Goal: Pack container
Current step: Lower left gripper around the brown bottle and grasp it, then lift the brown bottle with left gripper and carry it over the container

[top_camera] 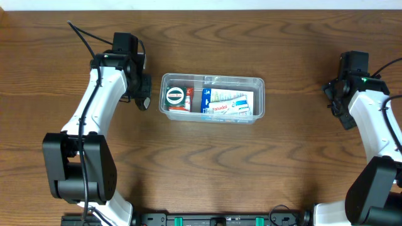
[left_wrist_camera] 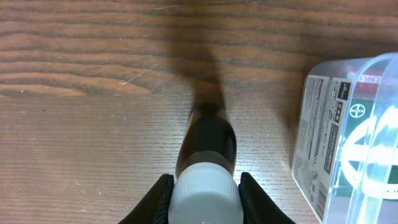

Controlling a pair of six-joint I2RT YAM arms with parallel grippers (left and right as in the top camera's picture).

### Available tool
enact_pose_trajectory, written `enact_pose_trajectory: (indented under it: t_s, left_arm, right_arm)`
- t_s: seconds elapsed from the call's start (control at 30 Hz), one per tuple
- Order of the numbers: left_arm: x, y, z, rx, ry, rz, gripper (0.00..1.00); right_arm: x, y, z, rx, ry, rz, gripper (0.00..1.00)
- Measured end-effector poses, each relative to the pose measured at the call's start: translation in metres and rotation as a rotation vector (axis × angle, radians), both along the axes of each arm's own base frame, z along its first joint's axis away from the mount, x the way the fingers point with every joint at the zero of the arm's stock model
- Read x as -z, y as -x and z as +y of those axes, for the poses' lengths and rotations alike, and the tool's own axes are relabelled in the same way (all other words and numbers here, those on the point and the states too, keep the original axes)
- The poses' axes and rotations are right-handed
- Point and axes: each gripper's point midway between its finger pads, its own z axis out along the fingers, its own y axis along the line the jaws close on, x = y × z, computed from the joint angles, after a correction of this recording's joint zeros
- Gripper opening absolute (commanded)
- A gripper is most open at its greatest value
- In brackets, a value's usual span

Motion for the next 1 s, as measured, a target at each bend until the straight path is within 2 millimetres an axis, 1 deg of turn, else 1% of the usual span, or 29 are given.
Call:
enact_pose_trajectory:
  t_s: [0.3, 0.43, 0.5, 0.57, 0.63, 0.73, 0.83, 0.9, 0.97, 1.0]
  left_arm:
    - [0.000, 0.001, 0.000, -0.002, 0.000, 0.005, 0.24]
    - [-0.002, 0.010, 0.001, -0.007, -0.001, 0.042, 0.24]
    - [-0.006, 0.011, 0.001, -0.016, 0.001, 0.042, 0.24]
    - [-0.016, 0.011, 0.001, -0.030, 0.006, 0.019, 0.24]
    - [-0.032, 0.012, 0.001, -0.052, 0.015, -0.022, 0.24]
    - [-0.068, 0.014, 0.001, -0.095, 0.037, -0.120, 0.24]
    - [-0.109, 0.017, 0.000, -0.139, 0.074, -0.236, 0.24]
    - [-0.136, 0.022, -0.005, -0.153, 0.122, -0.311, 0.24]
    - [-0.158, 0.027, -0.013, -0.155, 0.191, -0.371, 0.24]
    - [-0.165, 0.029, -0.018, -0.153, 0.221, -0.387, 0.24]
  right_arm:
    - [0.000, 0.000, 0.000, 0.000, 0.000, 0.000, 0.99]
    - [0.000, 0.000, 0.000, 0.000, 0.000, 0.000, 0.99]
    - [0.000, 0.000, 0.000, 0.000, 0.000, 0.000, 0.99]
    - [0.000, 0.000, 0.000, 0.000, 0.000, 0.000, 0.99]
    - [0.000, 0.000, 0.000, 0.000, 0.000, 0.000, 0.99]
    - [0.000, 0.000, 0.000, 0.000, 0.000, 0.000, 0.99]
    - [0.000, 0.000, 0.000, 0.000, 0.000, 0.000, 0.99]
    - [0.000, 0.000, 0.000, 0.000, 0.000, 0.000, 0.99]
    - [0.000, 0.000, 0.000, 0.000, 0.000, 0.000, 0.99]
    - [0.000, 0.000, 0.000, 0.000, 0.000, 0.000, 0.99]
